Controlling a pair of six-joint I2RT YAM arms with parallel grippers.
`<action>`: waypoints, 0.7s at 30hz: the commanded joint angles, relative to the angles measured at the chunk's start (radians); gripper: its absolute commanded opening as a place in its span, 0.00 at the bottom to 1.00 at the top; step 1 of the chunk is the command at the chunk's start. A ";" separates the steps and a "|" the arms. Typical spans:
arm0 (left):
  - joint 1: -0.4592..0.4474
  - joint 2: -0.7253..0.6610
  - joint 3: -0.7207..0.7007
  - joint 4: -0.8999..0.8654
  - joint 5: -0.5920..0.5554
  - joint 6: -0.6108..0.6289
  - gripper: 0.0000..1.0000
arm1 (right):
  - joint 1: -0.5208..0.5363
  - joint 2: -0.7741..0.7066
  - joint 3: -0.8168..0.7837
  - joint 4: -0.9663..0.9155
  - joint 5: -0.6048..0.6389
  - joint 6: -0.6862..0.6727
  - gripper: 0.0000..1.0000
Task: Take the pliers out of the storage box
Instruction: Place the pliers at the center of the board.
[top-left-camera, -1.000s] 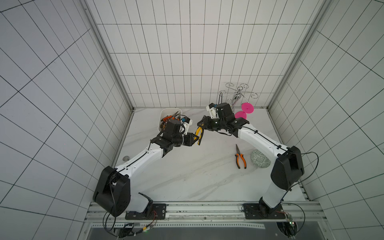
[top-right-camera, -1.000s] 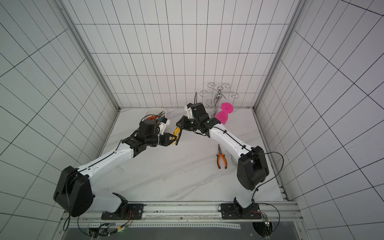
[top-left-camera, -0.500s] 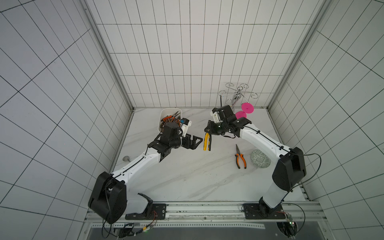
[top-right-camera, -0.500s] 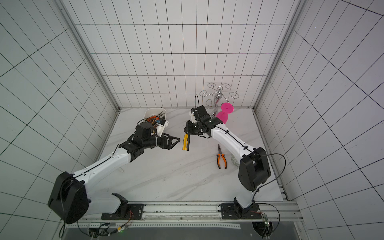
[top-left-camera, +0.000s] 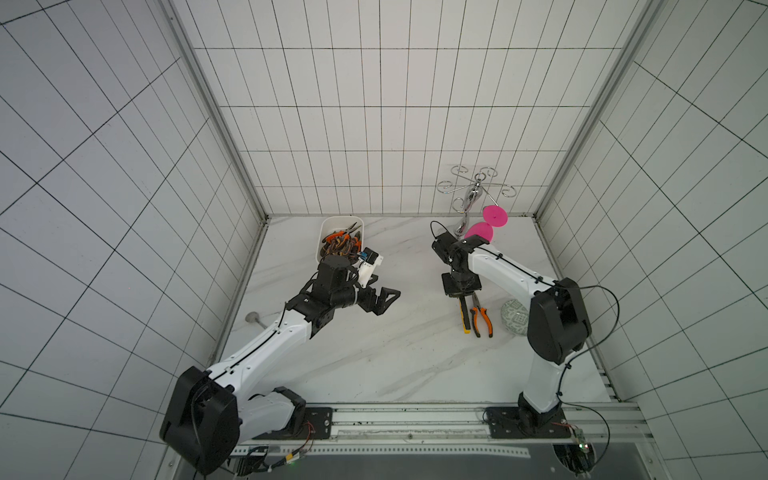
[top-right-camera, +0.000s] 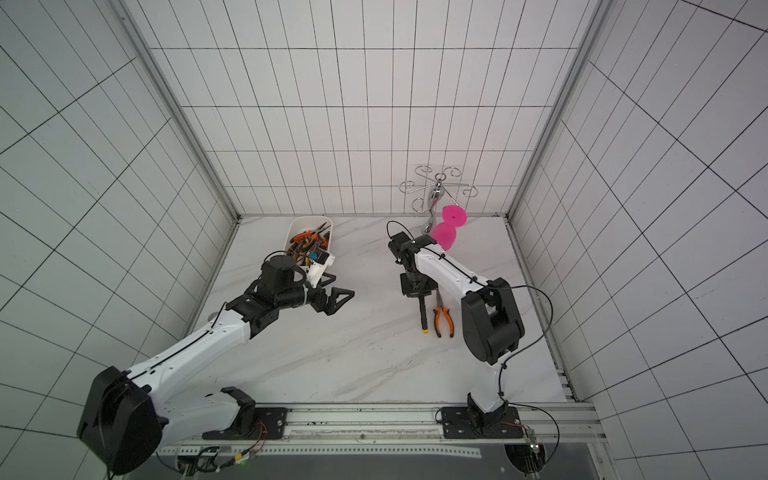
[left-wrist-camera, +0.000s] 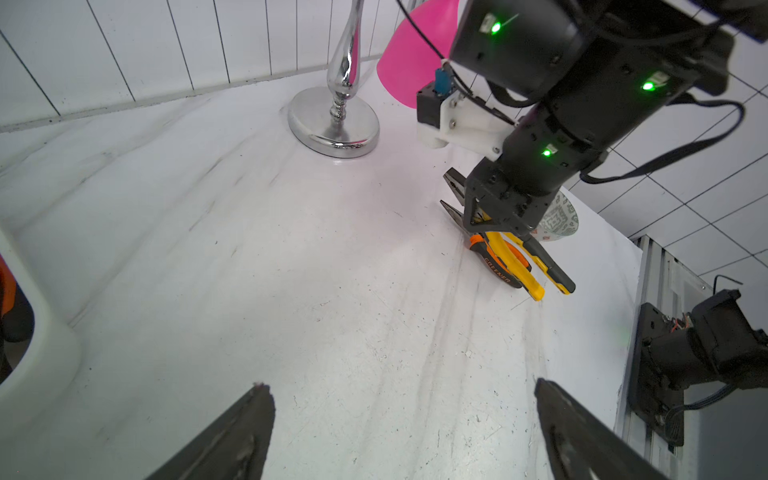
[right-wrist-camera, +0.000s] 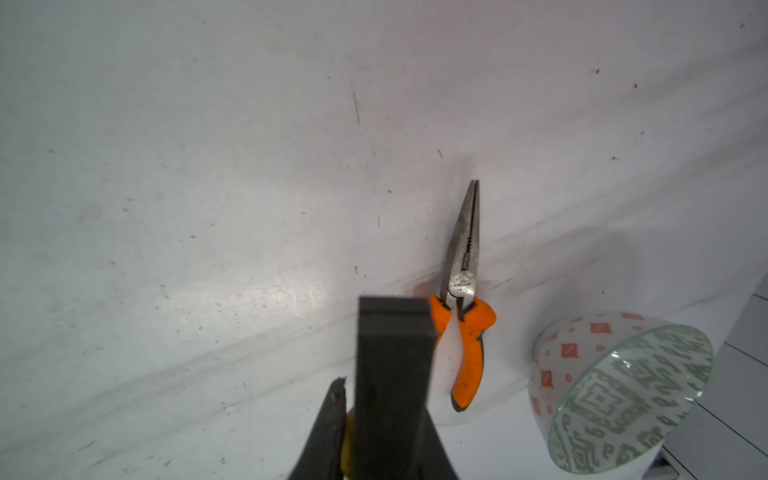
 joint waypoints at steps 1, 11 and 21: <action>0.002 -0.026 -0.015 -0.005 0.032 0.113 0.98 | -0.001 0.027 0.110 -0.129 0.108 0.066 0.00; 0.002 -0.045 -0.019 -0.029 0.014 0.158 0.99 | -0.004 0.145 0.138 -0.090 0.054 0.101 0.00; 0.005 -0.044 -0.027 -0.010 -0.007 0.137 0.99 | -0.006 0.230 0.119 -0.030 -0.004 0.097 0.18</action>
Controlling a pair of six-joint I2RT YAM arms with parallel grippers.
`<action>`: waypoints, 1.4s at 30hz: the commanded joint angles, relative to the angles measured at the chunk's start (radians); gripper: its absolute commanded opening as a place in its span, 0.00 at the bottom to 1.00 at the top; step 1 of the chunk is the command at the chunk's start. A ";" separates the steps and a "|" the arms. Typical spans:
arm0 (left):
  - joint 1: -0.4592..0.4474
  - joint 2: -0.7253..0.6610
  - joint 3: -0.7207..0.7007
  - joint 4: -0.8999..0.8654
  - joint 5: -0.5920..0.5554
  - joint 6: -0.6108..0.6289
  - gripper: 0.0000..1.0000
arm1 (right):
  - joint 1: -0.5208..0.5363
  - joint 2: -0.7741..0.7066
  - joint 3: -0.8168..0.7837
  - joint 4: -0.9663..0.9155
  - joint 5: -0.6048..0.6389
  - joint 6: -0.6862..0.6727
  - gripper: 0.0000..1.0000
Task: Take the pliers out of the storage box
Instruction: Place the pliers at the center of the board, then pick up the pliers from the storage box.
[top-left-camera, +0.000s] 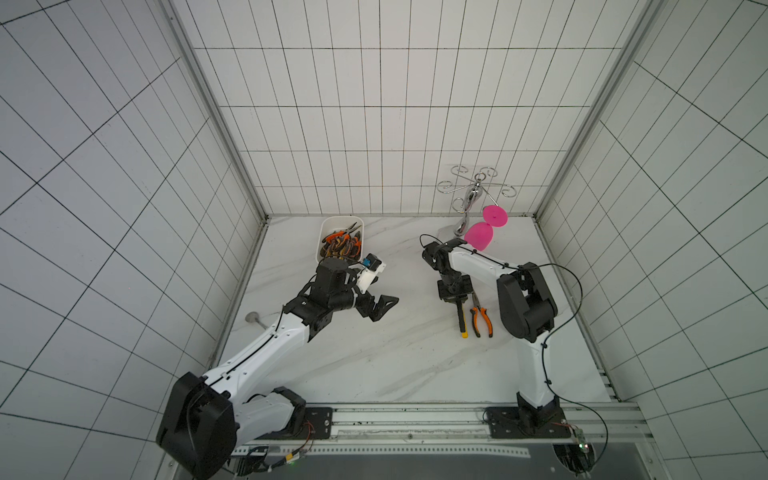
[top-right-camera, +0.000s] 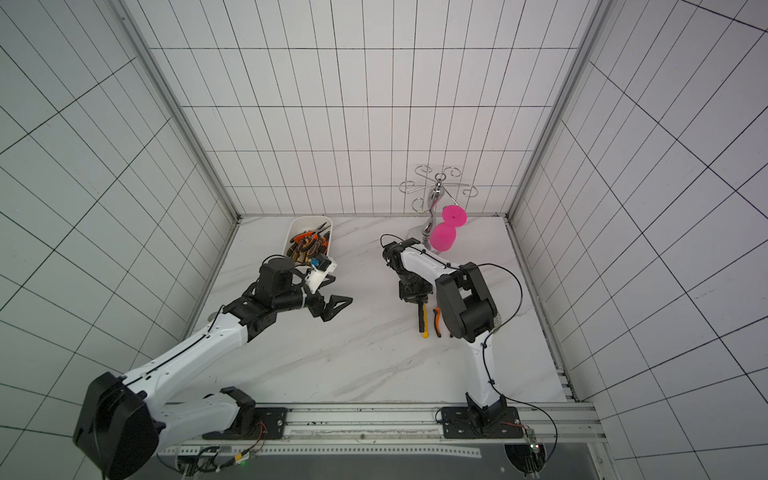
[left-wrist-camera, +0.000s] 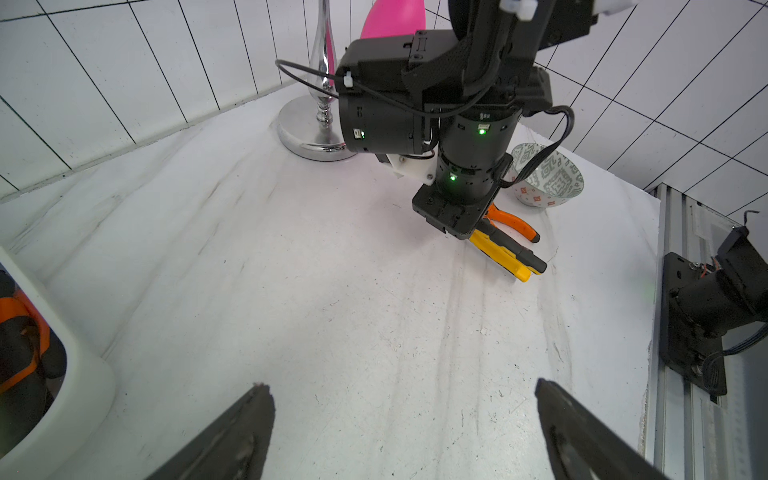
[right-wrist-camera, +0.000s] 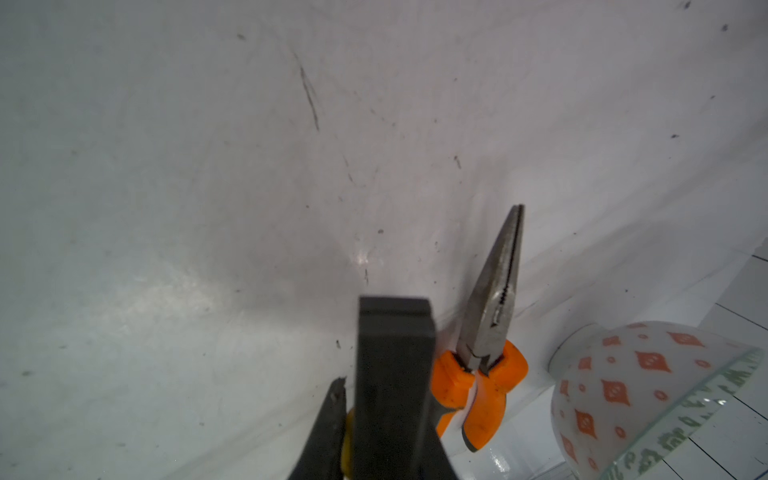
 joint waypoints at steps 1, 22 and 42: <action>0.005 -0.016 -0.010 0.020 -0.003 -0.010 0.99 | -0.004 0.015 0.041 0.000 -0.055 0.016 0.20; 0.253 0.039 0.045 0.070 -0.033 -0.298 0.99 | -0.003 -0.201 -0.082 0.127 -0.221 0.036 0.48; 0.417 0.713 0.824 -0.502 -0.269 -0.359 0.80 | 0.000 -0.554 -0.260 0.591 -0.423 -0.247 0.84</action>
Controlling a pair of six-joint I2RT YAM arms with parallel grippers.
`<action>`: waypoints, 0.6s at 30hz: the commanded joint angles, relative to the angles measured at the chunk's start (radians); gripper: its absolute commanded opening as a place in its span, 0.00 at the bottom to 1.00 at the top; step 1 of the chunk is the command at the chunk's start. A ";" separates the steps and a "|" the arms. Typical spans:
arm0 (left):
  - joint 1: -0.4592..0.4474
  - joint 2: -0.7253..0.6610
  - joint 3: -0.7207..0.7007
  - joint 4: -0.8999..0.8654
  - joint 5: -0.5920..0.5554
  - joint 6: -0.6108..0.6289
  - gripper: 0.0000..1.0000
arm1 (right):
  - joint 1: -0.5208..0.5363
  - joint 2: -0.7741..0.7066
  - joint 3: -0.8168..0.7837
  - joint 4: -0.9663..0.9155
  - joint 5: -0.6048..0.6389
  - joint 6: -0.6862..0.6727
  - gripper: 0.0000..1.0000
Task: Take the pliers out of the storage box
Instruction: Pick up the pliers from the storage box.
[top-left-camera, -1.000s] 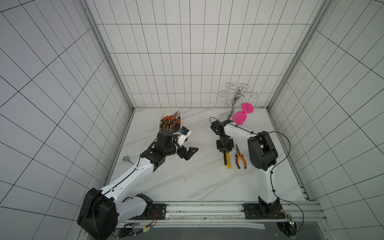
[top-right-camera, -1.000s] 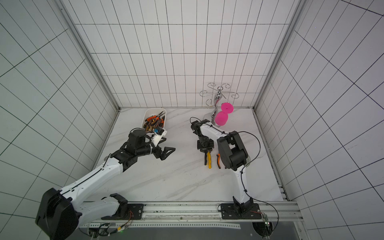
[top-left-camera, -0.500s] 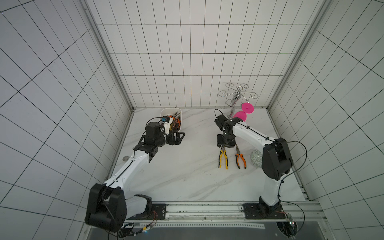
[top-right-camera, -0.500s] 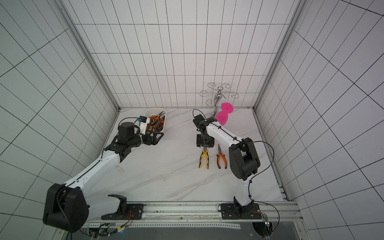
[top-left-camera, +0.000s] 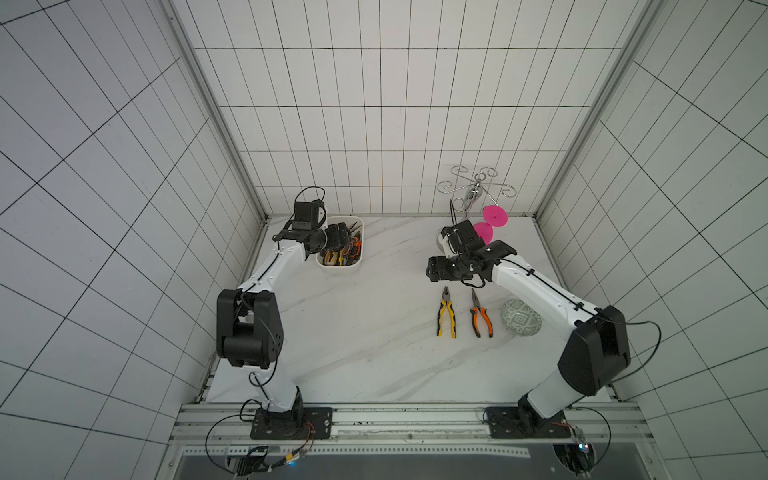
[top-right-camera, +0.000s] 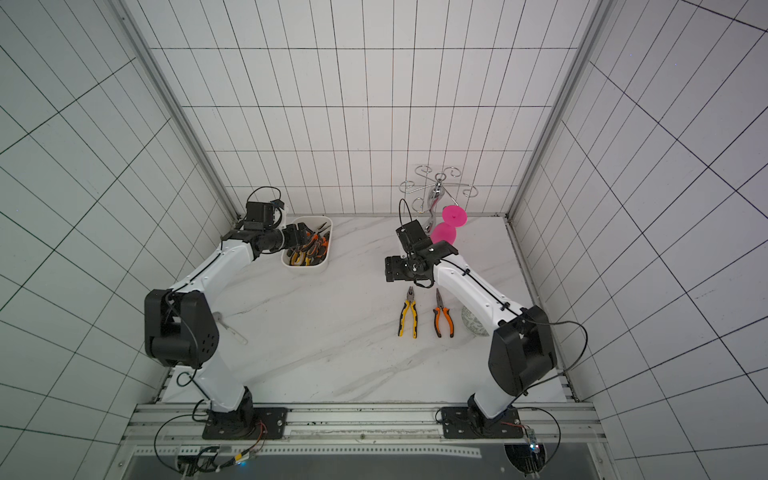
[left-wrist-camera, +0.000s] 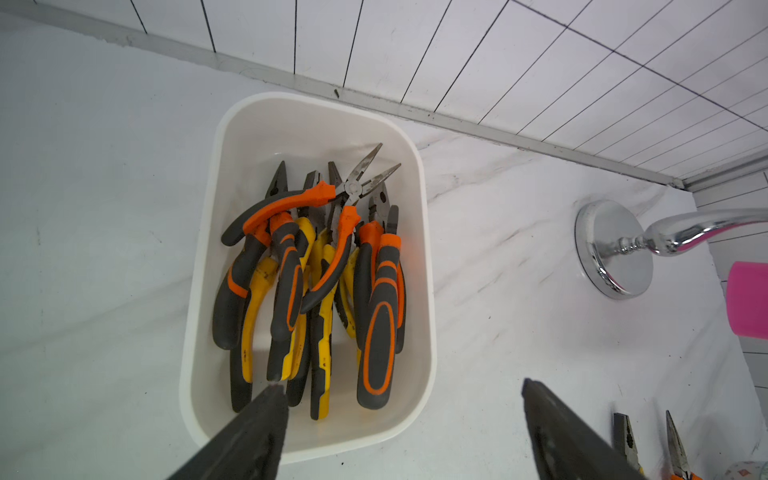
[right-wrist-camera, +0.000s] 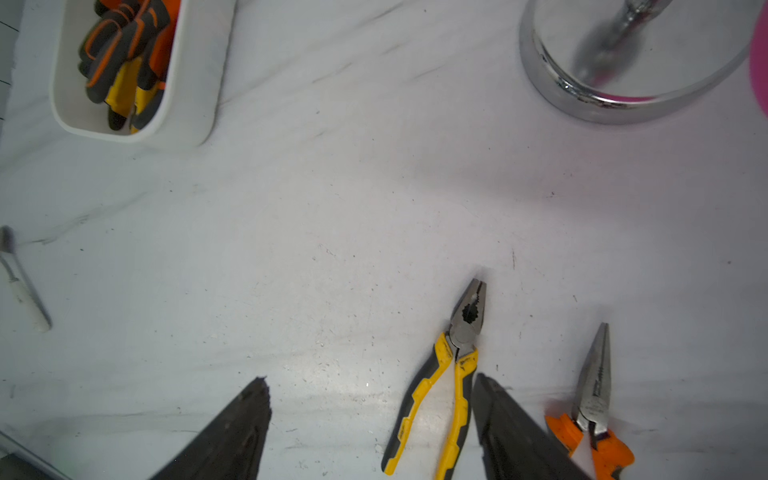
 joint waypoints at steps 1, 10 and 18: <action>0.011 0.095 0.126 -0.172 -0.038 0.033 0.77 | 0.000 -0.042 -0.035 0.100 -0.079 -0.072 0.86; 0.002 0.300 0.339 -0.288 -0.014 0.047 0.53 | -0.003 -0.023 -0.005 0.126 -0.109 -0.094 0.90; -0.042 0.361 0.405 -0.336 0.008 0.108 0.43 | -0.004 0.023 0.030 0.121 -0.112 -0.100 0.89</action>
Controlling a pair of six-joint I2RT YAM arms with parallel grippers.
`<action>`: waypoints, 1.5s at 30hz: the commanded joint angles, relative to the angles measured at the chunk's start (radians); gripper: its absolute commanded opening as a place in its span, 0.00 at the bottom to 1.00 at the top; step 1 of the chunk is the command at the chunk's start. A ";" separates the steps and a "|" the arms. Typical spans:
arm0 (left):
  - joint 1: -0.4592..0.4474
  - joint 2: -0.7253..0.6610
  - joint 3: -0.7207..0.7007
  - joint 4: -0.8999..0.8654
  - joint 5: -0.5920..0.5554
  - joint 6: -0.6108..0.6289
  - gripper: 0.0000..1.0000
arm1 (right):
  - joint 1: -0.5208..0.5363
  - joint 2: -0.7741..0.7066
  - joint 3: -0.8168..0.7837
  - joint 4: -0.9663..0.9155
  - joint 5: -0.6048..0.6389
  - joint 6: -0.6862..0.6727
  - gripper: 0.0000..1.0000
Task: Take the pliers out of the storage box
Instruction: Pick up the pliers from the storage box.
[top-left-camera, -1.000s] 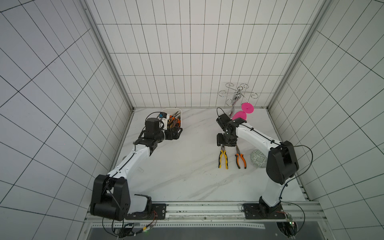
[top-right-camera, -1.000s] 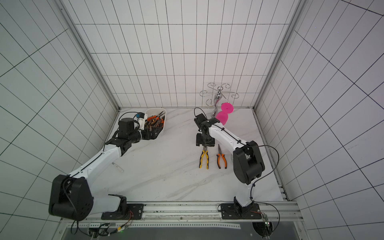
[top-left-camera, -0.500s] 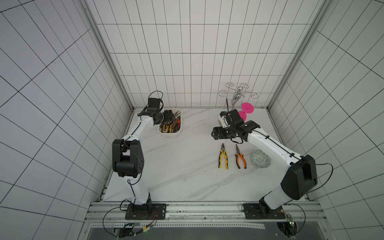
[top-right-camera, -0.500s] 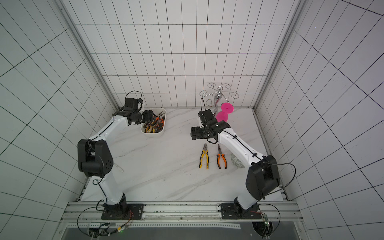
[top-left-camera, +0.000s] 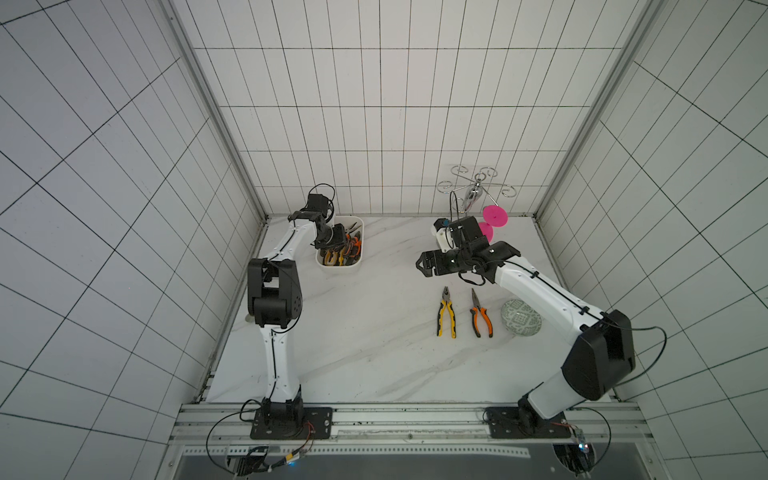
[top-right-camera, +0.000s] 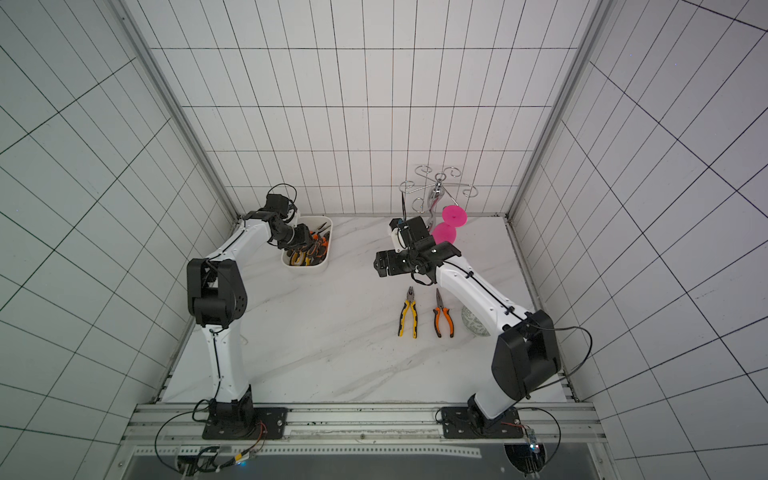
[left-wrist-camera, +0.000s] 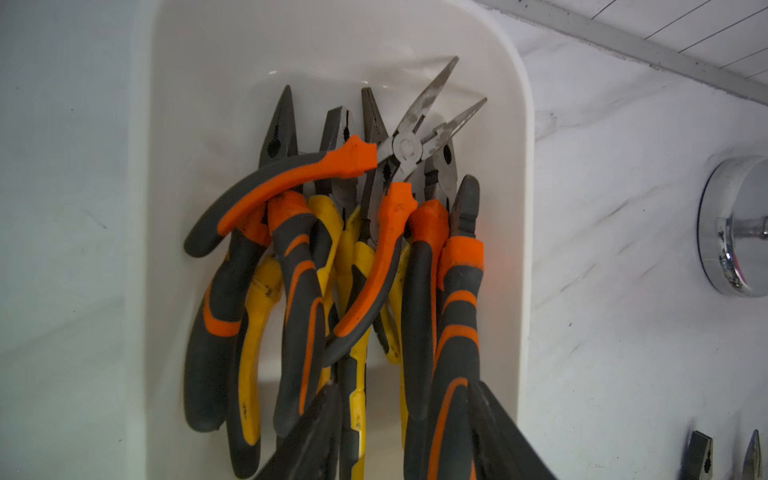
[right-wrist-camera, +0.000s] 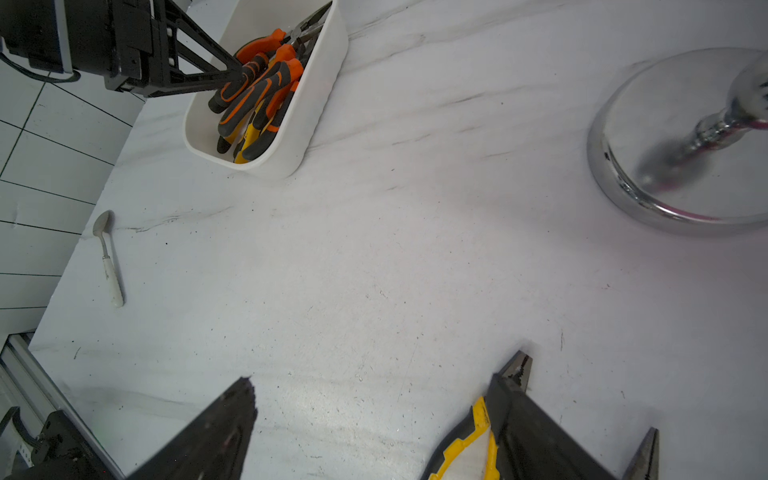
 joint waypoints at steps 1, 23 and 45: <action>-0.039 0.021 0.042 -0.037 0.009 0.055 0.43 | -0.004 0.031 0.040 0.003 -0.008 -0.015 0.89; -0.080 0.067 0.062 -0.073 -0.042 0.097 0.04 | -0.003 0.038 0.027 0.004 0.006 0.002 0.89; 0.147 -0.322 -0.373 0.292 0.678 -0.071 0.00 | 0.014 0.048 0.085 0.044 -0.107 0.081 0.88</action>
